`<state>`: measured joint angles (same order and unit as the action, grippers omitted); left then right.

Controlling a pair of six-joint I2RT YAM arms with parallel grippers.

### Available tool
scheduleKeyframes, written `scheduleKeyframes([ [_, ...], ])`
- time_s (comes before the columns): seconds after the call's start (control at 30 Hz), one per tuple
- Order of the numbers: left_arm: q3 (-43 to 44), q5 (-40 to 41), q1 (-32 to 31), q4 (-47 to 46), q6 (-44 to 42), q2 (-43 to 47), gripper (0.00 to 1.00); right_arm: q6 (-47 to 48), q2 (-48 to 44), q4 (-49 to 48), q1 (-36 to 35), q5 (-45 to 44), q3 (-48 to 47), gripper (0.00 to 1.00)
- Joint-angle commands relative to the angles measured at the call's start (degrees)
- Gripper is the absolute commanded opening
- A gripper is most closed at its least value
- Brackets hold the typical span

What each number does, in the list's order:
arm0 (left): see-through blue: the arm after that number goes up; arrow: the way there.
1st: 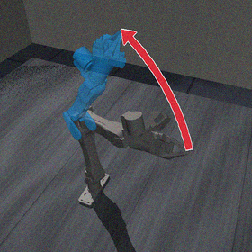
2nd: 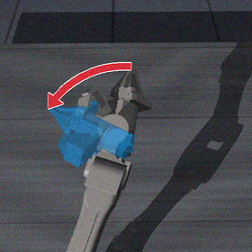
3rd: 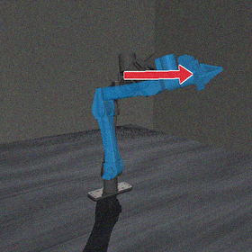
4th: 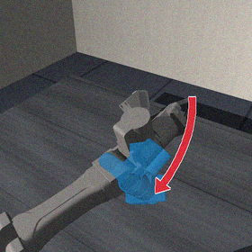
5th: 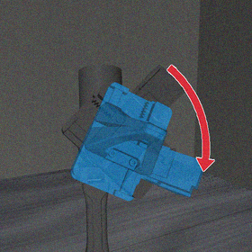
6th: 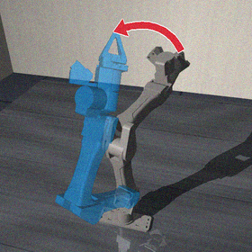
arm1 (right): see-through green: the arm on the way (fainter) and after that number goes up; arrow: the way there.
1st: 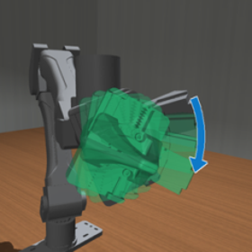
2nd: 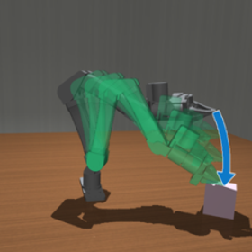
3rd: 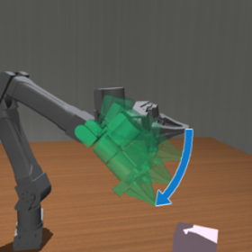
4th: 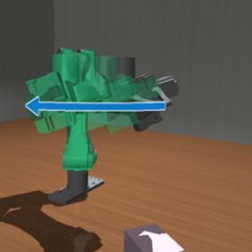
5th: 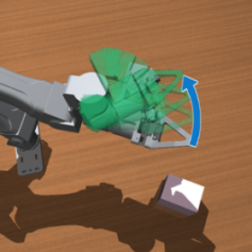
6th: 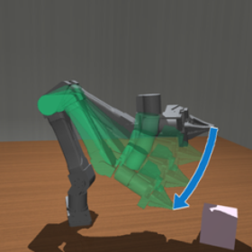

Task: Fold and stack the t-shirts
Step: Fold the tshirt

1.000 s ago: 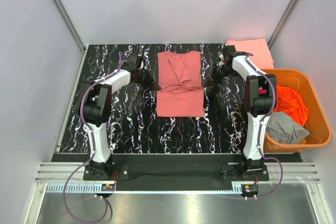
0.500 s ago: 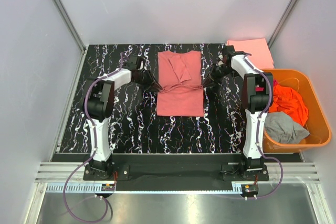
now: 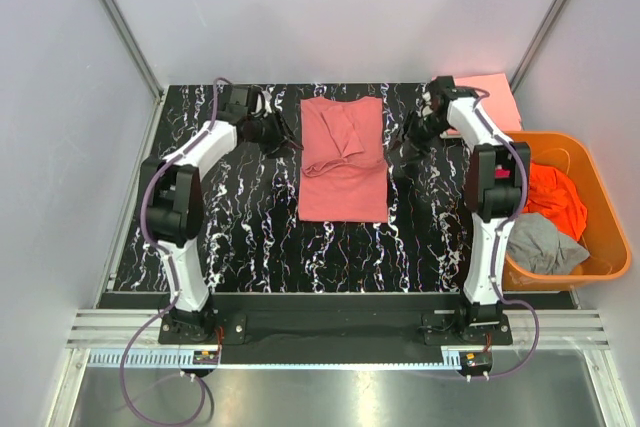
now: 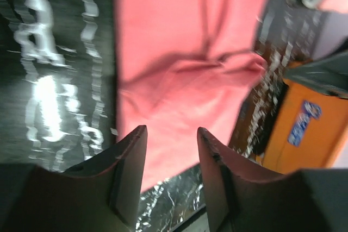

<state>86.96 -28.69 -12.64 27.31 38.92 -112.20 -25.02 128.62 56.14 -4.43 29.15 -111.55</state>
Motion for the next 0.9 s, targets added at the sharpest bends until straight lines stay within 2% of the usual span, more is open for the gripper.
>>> scheduleKeyframes([
  [0.0,-1.87,-5.14,-2.73,-1.03,-1.74,2.96,0.43,0.59,-9.85,-3.98,-3.39,0.89,9.57,0.53],
  [0.07,-3.90,-5.68,-4.75,-3.40,-1.39,2.43,0.41,-0.82,-11.36,-7.52,-5.75,0.65,15.01,0.50],
  [0.17,-5.30,-4.02,-7.13,-5.60,-0.95,1.81,0.41,-2.49,-12.94,-13.83,-8.48,-1.02,19.59,0.39],
  [0.2,-6.61,-3.75,-7.83,-7.69,-0.16,1.64,0.41,-4.93,-13.30,-16.04,-8.93,-0.67,21.27,0.20],
  [0.23,-7.23,-4.53,-8.18,-9.10,0.63,1.20,0.40,-6.09,-13.39,-18.32,-9.37,-0.06,23.89,0.17],
  [0.3,-7.51,-4.80,-8.97,-11.74,1.69,-1.17,0.40,-6.63,-11.56,-21.76,-10.33,0.48,24.45,0.16],
  [0.57,-2.59,-2.78,-8.01,-12.55,0.29,-9.07,0.38,-6.19,-2.51,-22.04,-10.69,-2.34,15.85,0.13],
  [0.67,2.41,-0.32,-7.22,-9.92,-2.34,-13.02,0.38,-6.62,-0.31,-21.69,-9.20,-2.87,11.98,0.13],
  [0.8,16.01,3.98,-5.21,-2.02,-6.57,-18.13,0.38,-5.58,4.09,-18.53,-6.48,-3.56,4.60,0.15],
  [0.87,19.72,4.25,-4.59,-1.04,-7.62,-19.62,0.38,-4.87,6.46,-15.55,-4.90,-4.88,-0.76,0.15],
])
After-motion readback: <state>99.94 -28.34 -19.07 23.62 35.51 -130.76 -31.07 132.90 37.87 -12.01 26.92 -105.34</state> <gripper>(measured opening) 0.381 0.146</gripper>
